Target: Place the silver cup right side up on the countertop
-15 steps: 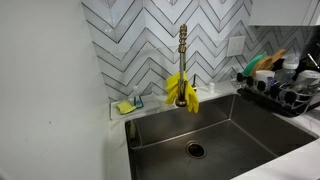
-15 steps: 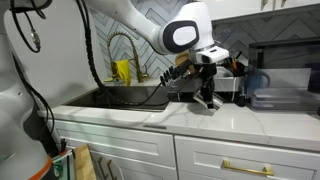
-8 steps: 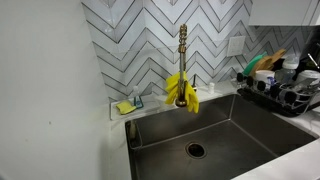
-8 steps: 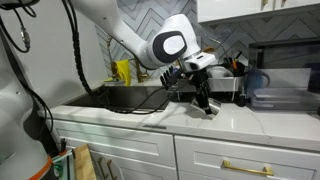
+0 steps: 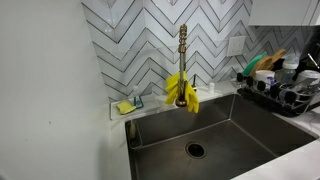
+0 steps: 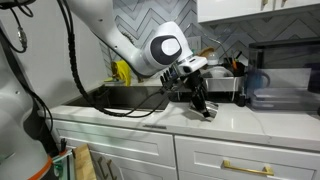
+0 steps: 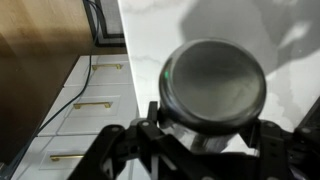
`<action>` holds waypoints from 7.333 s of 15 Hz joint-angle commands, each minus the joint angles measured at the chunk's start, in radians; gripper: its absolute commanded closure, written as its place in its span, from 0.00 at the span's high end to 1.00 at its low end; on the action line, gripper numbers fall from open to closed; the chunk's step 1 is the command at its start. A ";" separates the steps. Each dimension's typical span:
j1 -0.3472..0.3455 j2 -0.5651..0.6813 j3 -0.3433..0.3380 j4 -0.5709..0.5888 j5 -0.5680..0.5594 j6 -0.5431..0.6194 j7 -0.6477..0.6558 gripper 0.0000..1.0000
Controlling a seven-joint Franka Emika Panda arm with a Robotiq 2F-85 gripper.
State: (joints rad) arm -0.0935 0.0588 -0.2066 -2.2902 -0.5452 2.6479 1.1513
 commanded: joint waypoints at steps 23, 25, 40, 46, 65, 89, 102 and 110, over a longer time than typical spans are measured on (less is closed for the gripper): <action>0.009 0.010 0.010 -0.066 -0.415 0.108 0.457 1.00; 0.009 0.014 0.011 -0.062 -0.412 0.109 0.458 1.00; -0.008 -0.007 0.011 -0.017 -0.277 0.107 0.394 1.00; -0.045 -0.004 0.014 0.026 -0.027 0.083 0.217 1.00; -0.080 0.067 0.031 0.144 0.648 -0.074 -0.339 1.00; -0.194 0.329 -0.021 0.563 0.926 -0.763 -0.542 1.00; -0.245 0.416 -0.010 0.664 1.123 -0.961 -0.556 0.92; -0.250 0.465 -0.014 0.703 1.212 -1.033 -0.552 0.27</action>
State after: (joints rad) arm -0.3235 0.4931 -0.2267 -1.6232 0.6267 1.6638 0.6074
